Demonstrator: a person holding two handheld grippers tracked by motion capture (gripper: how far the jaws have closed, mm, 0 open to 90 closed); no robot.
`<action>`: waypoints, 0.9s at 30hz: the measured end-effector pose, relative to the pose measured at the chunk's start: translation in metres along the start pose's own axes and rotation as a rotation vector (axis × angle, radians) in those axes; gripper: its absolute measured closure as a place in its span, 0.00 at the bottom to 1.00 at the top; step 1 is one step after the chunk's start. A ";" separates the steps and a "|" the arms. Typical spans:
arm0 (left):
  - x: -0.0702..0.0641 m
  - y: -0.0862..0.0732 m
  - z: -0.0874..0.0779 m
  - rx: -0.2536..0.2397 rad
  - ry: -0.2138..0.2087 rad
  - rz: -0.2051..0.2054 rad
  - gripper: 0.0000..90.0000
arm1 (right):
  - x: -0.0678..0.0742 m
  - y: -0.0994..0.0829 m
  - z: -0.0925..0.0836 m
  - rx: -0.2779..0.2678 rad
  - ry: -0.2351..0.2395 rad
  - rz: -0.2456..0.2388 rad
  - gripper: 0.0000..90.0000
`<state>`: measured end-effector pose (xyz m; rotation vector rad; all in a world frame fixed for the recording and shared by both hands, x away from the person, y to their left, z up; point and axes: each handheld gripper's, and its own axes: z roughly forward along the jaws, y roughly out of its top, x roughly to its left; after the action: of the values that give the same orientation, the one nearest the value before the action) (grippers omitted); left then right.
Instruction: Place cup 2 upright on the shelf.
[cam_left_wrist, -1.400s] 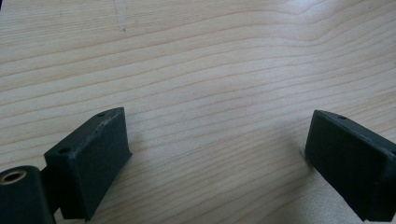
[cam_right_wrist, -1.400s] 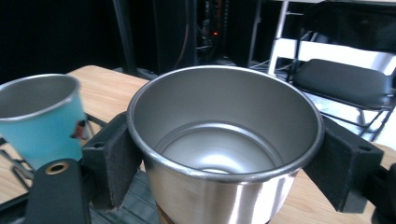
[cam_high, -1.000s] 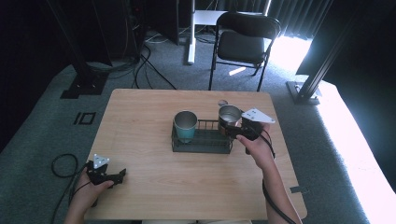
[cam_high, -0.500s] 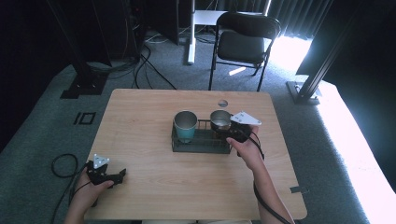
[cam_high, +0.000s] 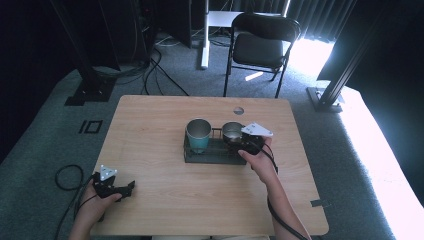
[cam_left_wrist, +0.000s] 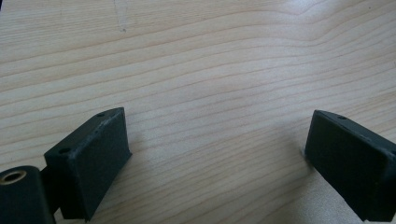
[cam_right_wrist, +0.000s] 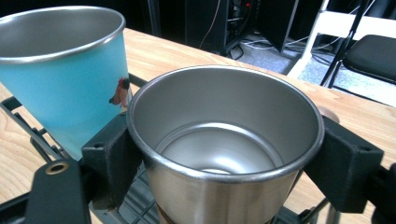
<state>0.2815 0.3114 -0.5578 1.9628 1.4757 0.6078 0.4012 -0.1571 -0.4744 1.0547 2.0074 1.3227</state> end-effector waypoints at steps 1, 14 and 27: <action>0.000 0.000 0.000 0.000 0.000 0.000 0.08 | 0.000 0.000 0.001 0.001 0.003 -0.002 0.20; 0.000 0.000 0.000 0.000 0.000 0.000 0.08 | 0.004 -0.006 0.008 0.045 0.026 -0.023 0.20; 0.000 0.000 0.000 0.000 0.000 0.000 0.08 | -0.003 -0.013 0.002 0.044 0.074 0.010 0.13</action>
<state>0.2815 0.3114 -0.5578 1.9632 1.4758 0.6080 0.4002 -0.1612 -0.4874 1.0507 2.0972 1.3467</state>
